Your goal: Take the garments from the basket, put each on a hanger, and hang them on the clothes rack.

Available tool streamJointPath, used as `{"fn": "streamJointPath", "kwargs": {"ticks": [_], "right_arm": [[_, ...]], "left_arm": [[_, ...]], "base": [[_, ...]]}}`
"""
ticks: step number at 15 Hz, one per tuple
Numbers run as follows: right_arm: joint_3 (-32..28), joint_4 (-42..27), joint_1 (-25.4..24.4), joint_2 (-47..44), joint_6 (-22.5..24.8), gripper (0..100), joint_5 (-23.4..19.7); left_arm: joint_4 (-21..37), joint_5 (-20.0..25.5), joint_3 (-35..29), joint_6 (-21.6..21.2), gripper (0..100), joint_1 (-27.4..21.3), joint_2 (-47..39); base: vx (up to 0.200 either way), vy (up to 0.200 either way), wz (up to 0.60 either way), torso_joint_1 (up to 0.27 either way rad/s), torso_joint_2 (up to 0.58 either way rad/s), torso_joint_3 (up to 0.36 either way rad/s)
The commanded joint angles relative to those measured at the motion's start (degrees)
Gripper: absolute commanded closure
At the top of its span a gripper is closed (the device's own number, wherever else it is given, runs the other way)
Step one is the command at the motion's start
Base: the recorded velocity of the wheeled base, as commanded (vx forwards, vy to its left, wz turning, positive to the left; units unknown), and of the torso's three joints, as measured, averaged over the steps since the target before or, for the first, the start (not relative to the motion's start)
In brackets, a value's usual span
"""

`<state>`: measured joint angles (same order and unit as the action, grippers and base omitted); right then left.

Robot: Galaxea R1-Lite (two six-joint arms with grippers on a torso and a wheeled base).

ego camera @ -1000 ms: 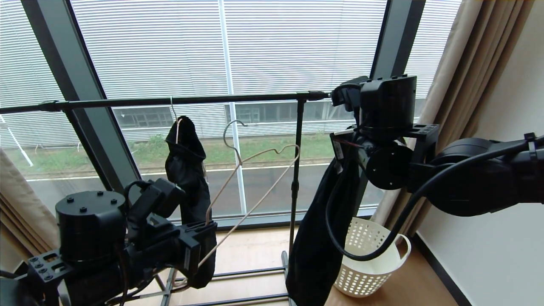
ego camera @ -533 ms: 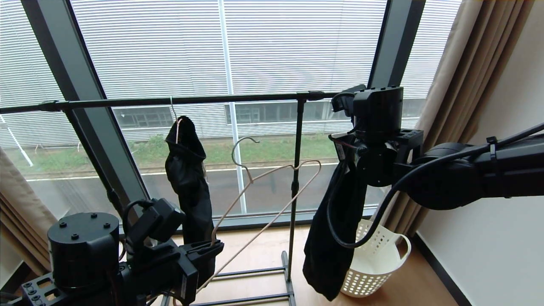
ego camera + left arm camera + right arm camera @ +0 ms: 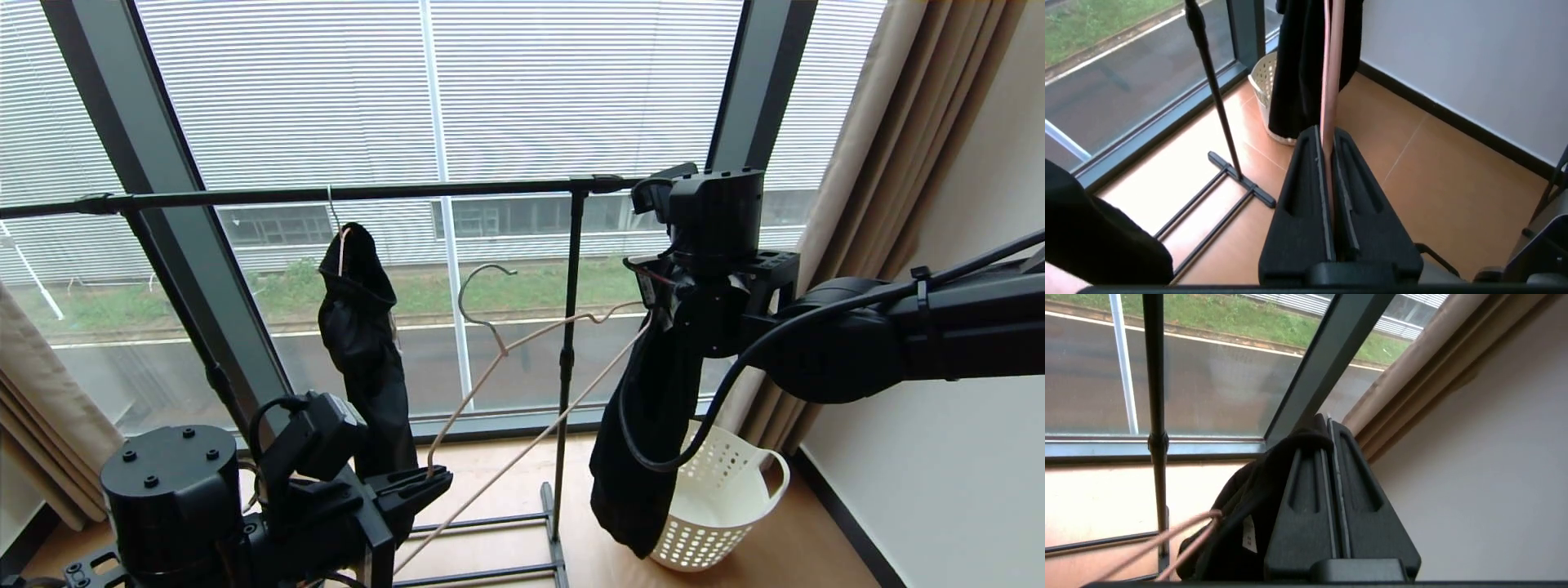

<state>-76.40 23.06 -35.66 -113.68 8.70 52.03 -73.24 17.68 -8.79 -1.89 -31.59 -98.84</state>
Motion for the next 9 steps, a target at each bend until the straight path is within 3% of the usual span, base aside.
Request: {"fn": "streamJointPath", "kwargs": {"ticks": [1,5,9], "right_arm": [[-0.2,1.7,0.0,-1.3,0.2,100,0.2],[-0.6,2.4,0.0,-1.4,0.3,100,0.4],[-0.9,2.4,0.1,-1.5,0.3,100,0.9]], "left_arm": [[-2.5,0.0,1.5,0.0,100,-0.6,-3.0],[-7.3,0.0,3.4,-0.1,100,-1.2,-3.7],[-8.3,-0.1,4.5,0.0,100,-1.2,-3.4]], "base": [[0.0,0.0,0.0,0.0,0.0,0.0],[0.0,0.0,0.0,0.0,0.0,0.0],[0.0,0.0,0.0,0.0,0.0,0.0]]}}
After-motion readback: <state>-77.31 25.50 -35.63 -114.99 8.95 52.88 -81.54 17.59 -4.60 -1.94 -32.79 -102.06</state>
